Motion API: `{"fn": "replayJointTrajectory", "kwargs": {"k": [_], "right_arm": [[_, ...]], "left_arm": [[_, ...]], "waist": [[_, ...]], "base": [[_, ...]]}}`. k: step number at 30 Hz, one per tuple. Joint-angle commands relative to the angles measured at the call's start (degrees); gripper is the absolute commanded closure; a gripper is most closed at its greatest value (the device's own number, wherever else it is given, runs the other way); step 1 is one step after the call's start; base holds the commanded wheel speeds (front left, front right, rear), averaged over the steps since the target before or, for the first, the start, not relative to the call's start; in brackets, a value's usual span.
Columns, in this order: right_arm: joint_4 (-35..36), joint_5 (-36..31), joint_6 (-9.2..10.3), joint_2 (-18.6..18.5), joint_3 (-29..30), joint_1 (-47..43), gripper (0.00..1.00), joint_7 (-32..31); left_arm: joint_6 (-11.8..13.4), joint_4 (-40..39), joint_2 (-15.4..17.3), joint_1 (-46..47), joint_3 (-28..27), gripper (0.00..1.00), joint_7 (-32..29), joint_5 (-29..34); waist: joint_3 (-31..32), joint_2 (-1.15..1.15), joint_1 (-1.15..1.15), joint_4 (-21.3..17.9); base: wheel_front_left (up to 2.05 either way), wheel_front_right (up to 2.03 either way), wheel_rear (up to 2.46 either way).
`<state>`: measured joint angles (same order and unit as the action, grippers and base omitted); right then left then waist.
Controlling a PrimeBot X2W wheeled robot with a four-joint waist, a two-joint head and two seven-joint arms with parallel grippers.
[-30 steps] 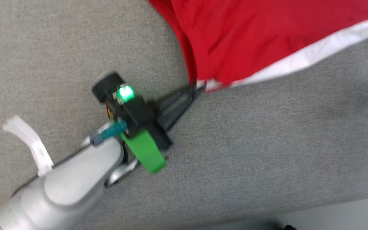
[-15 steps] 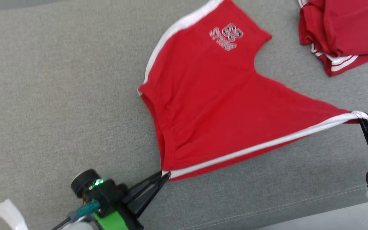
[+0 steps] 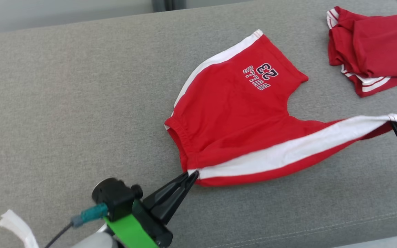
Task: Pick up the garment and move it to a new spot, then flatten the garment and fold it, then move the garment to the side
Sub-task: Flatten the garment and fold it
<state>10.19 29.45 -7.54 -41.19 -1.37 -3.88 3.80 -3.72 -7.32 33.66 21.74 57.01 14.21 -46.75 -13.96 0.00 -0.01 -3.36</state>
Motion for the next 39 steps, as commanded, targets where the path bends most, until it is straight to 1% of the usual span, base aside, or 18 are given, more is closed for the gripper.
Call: {"fn": "replayJointTrajectory", "kwargs": {"k": [1, 4, 8, 14, 17, 19, 24, 29, 34, 36, 37, 38, 39], "right_arm": [[-0.98, 0.87, 0.12, -0.87, -0.54, 2.58, 1.00, -1.24], [-3.43, 2.12, 0.12, -3.74, -2.64, 8.18, 1.00, -4.24], [-6.19, 4.30, 0.12, -8.34, -6.96, 16.50, 1.00, -7.13], [-9.11, 7.86, 0.12, -13.72, -15.79, 29.58, 1.00, -10.54], [-10.70, 9.52, 0.12, -15.51, -20.47, 36.00, 1.00, -12.74], [-11.93, 10.59, 0.12, -16.09, -23.76, 40.22, 1.00, -14.16], [-15.98, 11.64, 0.12, -17.14, -31.42, 50.43, 1.00, -16.62], [-20.65, 12.19, 0.12, -17.30, -37.10, 57.61, 1.00, -16.07], [-25.20, 13.00, 0.12, -16.17, -42.23, 63.59, 0.99, -14.87], [-26.93, 13.40, 0.12, -15.71, -44.02, 65.44, 0.79, -13.95], [-27.76, 13.57, 0.12, -15.37, -45.06, 66.26, 0.63, -13.44], [-28.40, 13.93, 0.12, -15.05, -45.77, 66.85, 0.27, -12.91], [-29.15, 14.20, 0.12, -14.66, -46.72, 67.58, 0.00, -12.21]], "left_arm": [[-0.98, 1.07, -1.48, 1.62, -0.75, 1.00, -0.19, -2.51], [-2.28, 3.60, -4.16, 4.18, -2.30, 1.00, -1.35, -7.97], [-3.29, 6.21, -6.21, 7.68, -4.01, 1.00, -3.21, -14.21], [-3.79, 8.57, -9.04, 12.18, -6.01, 1.00, -4.82, -21.73], [-3.80, 10.31, -10.54, 14.09, -6.41, 1.00, -5.63, -24.55], [-3.82, 11.49, -11.46, 15.45, -6.67, 1.00, -6.08, -26.13], [-3.84, 14.12, -13.13, 18.53, -6.72, 1.00, -5.61, -27.53], [-3.86, 15.50, -13.89, 20.56, -5.68, 1.00, -5.21, -28.22], [-3.86, 16.90, -14.06, 22.02, -4.64, 1.00, -4.36, -28.45], [-3.86, 17.49, -14.21, 22.52, -4.27, 1.00, -3.91, -28.41], [-3.86, 17.66, -14.28, 22.72, -4.17, 1.00, -3.57, -28.54], [-3.86, 17.82, -14.25, 22.85, -4.07, 0.83, -3.35, -28.57], [-3.86, 17.97, -14.31, 22.82, -3.96, 0.57, -3.00, -28.87]], "waist": [[-1.33, 0.00, 0.01, 1.56], [-3.14, 0.00, 0.01, 3.22], [-6.03, 0.00, 0.01, 5.29], [-10.25, 0.00, 0.01, 8.54], [-12.11, 0.00, 0.01, 10.10], [-13.23, 0.00, 0.01, 11.03], [-15.59, 0.00, 0.01, 13.08], [-16.78, 0.00, 0.01, 14.36], [-17.57, 0.00, 0.01, 14.85], [-17.79, 0.00, 0.01, 14.92], [-17.85, 0.00, 0.01, 14.91], [-17.85, 0.00, 0.01, 14.87], [-17.77, 0.00, 0.01, 14.78]], "base": [[0.00, 0.00, 0.00], [0.00, 0.00, 0.00], [0.00, 0.00, 0.00], [0.00, 0.00, 0.00], [0.00, 0.00, 0.00], [0.00, 0.00, 0.00], [0.00, 0.00, 0.00], [0.00, 0.00, 0.00], [0.00, 0.00, 0.00], [0.00, 0.00, 0.00], [0.00, 0.00, 0.00], [0.00, 0.00, 0.00], [0.00, 0.00, 0.00]]}}
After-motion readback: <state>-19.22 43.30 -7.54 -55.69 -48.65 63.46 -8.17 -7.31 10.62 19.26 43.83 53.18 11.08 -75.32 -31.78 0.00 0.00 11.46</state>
